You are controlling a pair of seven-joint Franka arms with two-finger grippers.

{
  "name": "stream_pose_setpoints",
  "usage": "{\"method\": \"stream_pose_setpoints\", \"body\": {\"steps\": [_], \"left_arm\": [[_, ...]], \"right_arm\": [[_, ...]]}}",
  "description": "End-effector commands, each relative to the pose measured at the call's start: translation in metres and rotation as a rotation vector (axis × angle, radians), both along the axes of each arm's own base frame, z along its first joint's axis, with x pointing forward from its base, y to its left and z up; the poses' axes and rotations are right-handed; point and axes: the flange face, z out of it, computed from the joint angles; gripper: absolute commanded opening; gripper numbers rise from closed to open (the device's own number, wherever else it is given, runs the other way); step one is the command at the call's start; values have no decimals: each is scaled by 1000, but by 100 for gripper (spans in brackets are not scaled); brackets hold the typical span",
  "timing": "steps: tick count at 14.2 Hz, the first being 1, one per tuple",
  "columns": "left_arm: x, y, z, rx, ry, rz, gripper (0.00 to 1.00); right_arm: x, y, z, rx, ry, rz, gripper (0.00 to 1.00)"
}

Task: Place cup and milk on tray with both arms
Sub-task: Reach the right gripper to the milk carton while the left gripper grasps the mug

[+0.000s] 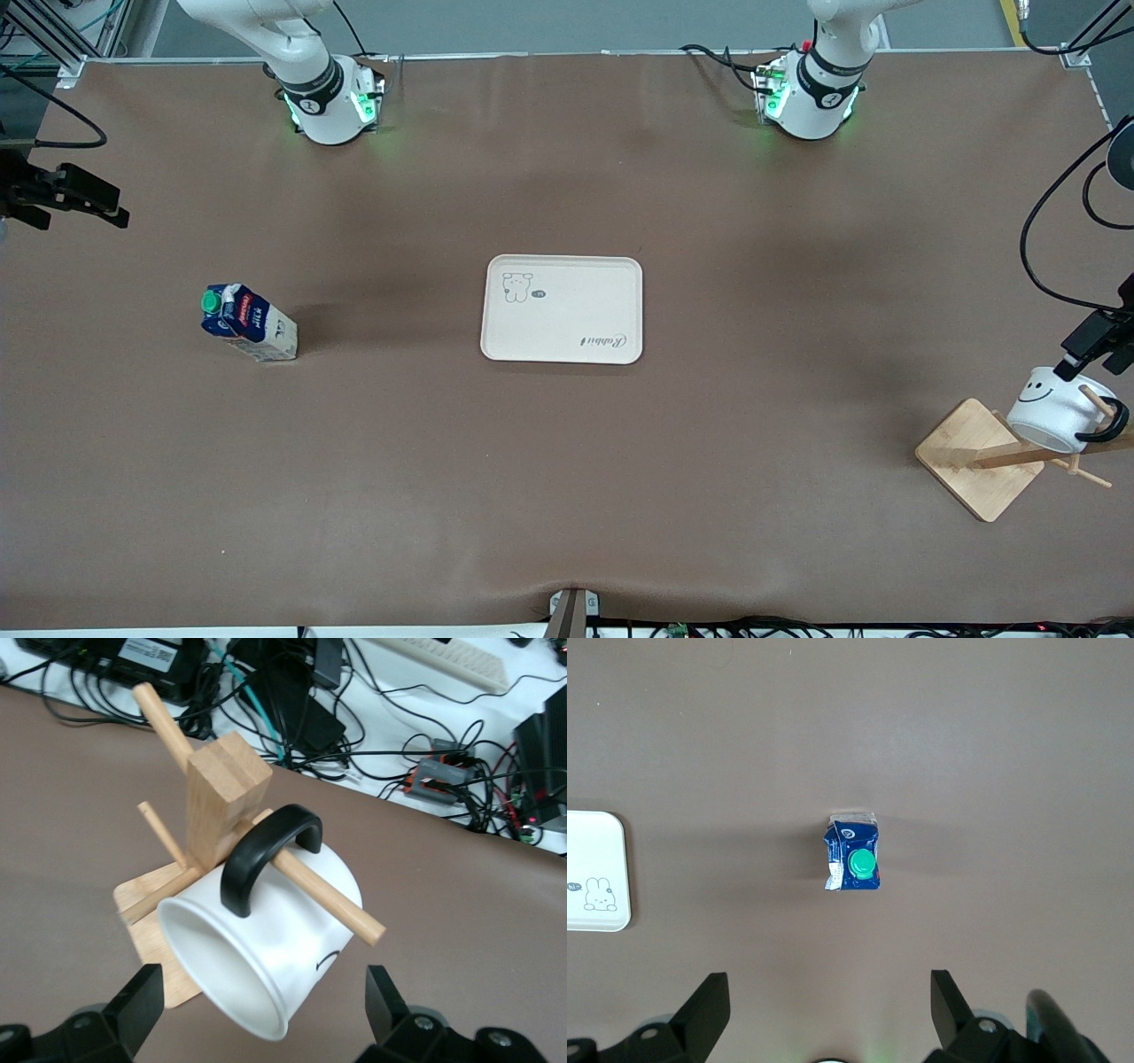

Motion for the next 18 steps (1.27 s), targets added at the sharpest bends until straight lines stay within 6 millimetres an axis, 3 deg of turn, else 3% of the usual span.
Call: {"method": "stream_pose_setpoints", "body": {"steps": [1,4,6,9,11,13,14,18], "left_arm": [[4,6,-10,-34,-64,-16,97],[8,8,-18,-52,-95,-35,84],[10,5,-20,-58,-96,-39,59],[12,0,-19,-56,-98,-51,37],[13,-6,-17,-54,-101,-63,26],[16,-15,-14,-58,-107,-77,4],[17,-19,-13,-60,-108,-84,0],[13,-38,0,-64,-120,-117,0]], "right_arm": [[9,-4,0,-33,-33,-7,100],[10,-2,-1,-25,-34,-7,100],[11,-4,-2,-27,-30,-8,100],[23,-1,-19,-31,-5,-6,100],[26,1,-14,-28,-16,-3,100],[28,-1,-19,-28,-7,-15,100],[29,-3,-25,-24,4,-23,100],[39,-2,-48,-10,45,-27,100]]}}
